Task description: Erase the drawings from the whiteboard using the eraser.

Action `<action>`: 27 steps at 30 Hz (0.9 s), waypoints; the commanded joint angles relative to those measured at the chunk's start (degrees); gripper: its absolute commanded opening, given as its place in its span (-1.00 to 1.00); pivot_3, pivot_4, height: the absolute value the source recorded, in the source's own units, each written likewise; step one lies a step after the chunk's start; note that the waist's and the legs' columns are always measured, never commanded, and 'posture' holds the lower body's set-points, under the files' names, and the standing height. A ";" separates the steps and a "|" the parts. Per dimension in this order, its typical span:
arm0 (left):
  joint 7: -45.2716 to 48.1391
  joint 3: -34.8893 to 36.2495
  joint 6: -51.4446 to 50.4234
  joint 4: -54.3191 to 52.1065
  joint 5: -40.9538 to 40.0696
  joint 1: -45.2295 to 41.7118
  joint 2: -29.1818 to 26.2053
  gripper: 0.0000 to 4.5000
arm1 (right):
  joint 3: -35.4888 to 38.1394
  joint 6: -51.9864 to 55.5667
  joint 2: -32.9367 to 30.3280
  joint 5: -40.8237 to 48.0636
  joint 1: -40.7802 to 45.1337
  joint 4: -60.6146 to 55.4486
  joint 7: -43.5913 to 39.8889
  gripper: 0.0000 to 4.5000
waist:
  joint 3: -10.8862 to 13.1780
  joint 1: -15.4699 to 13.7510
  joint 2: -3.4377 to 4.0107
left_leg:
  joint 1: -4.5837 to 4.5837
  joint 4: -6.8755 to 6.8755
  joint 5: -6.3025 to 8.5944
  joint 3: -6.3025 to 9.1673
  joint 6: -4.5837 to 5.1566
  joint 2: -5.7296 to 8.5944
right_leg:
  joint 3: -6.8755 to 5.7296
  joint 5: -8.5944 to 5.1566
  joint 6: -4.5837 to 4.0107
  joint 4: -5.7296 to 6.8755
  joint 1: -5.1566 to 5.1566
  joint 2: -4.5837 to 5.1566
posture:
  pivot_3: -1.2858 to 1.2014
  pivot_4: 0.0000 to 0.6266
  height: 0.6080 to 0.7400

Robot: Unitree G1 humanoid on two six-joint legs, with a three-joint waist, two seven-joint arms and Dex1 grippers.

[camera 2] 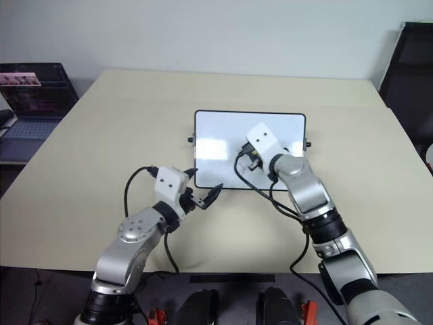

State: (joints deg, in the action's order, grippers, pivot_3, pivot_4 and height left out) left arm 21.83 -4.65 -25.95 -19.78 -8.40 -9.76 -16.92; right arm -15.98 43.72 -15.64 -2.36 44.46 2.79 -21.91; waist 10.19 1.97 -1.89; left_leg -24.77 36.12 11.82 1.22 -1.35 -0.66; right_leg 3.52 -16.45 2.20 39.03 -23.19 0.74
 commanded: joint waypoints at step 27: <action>-1.01 1.46 0.64 -1.88 -0.65 -1.88 -0.80 1.00 | -0.79 6.06 4.26 -1.09 -6.22 -2.49 -1.11 -0.53 | -0.15 -0.05 -0.03 | 1.01 0.03 -0.06 0.05 0.08 -0.01 | -0.05 0.02 -0.02 -0.08 1.07 -0.04 | 0.03 -0.52 1.00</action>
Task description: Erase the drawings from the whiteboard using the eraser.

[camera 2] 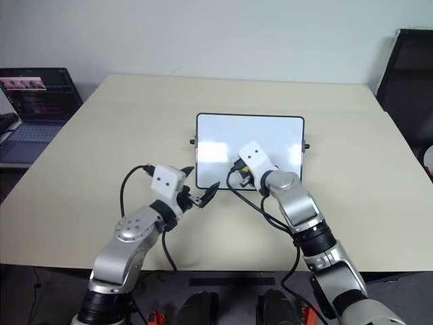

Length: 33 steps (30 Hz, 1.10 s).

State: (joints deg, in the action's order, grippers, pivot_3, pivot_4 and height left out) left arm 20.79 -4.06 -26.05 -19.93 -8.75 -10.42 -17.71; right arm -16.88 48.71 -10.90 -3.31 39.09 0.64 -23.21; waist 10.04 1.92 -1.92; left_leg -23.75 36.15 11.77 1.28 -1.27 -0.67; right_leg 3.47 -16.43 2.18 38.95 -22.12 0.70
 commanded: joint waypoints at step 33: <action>-0.26 -0.67 -1.44 -2.74 0.31 -3.52 0.75 1.00 | 1.32 -8.04 -0.59 -1.13 4.17 3.87 2.95 -0.53 | 0.01 0.01 0.00 | -0.09 -0.08 -0.02 -0.05 0.01 -0.01 | 0.08 0.00 0.01 -0.03 -0.13 -0.05 | 0.03 -0.52 1.00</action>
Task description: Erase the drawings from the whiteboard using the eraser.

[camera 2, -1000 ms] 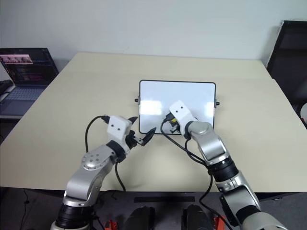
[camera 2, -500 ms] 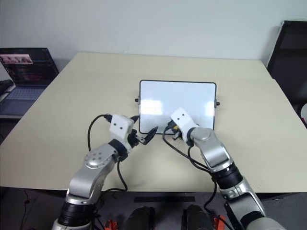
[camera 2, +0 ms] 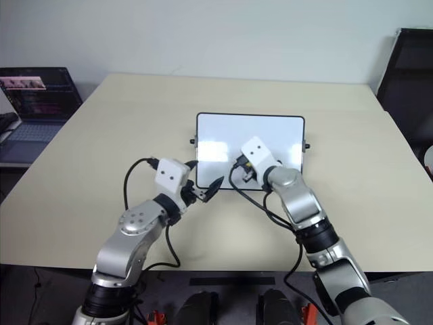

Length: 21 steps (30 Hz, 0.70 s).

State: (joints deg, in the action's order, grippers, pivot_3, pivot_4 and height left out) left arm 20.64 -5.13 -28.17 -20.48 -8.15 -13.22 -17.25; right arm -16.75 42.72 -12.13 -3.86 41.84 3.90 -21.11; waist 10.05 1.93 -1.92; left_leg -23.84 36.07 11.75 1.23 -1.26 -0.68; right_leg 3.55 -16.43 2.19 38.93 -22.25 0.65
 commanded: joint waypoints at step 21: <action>-0.78 1.30 1.94 -0.63 0.25 -1.20 0.43 1.00 | -5.51 -0.14 -3.57 -2.95 -0.37 2.33 -7.23 -0.53 | 0.00 -0.03 0.00 | 0.05 0.02 0.00 0.04 -0.01 0.00 | -0.05 -0.01 -0.01 -0.02 0.06 0.03 | 0.03 -0.52 1.00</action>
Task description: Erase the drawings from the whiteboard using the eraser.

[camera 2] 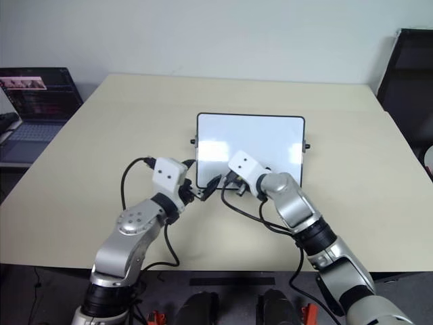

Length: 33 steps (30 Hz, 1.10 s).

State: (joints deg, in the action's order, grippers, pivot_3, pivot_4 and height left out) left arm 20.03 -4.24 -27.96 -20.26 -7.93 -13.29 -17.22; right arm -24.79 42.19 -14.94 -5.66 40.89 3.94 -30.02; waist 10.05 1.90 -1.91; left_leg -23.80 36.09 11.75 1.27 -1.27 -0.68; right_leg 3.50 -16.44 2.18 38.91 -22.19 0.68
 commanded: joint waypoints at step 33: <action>0.46 0.82 3.74 1.31 0.31 -1.88 0.35 1.00 | 2.19 0.85 -1.44 -2.57 2.05 5.80 1.03 -0.53 | -0.02 0.03 -0.02 | 0.10 0.02 -0.15 -0.03 0.15 0.00 | 0.05 -0.01 0.29 0.00 0.07 0.05 | 0.03 -0.52 1.00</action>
State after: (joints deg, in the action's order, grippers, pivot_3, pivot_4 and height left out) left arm 20.70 -4.14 -25.54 -17.16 -7.77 -14.98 -16.74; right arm -26.19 43.21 -15.63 -6.57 41.57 6.09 -32.61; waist 10.03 1.94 -1.94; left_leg -23.70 36.12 11.59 1.24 -1.11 -0.69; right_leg 3.56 -16.42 2.48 38.91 -22.13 0.75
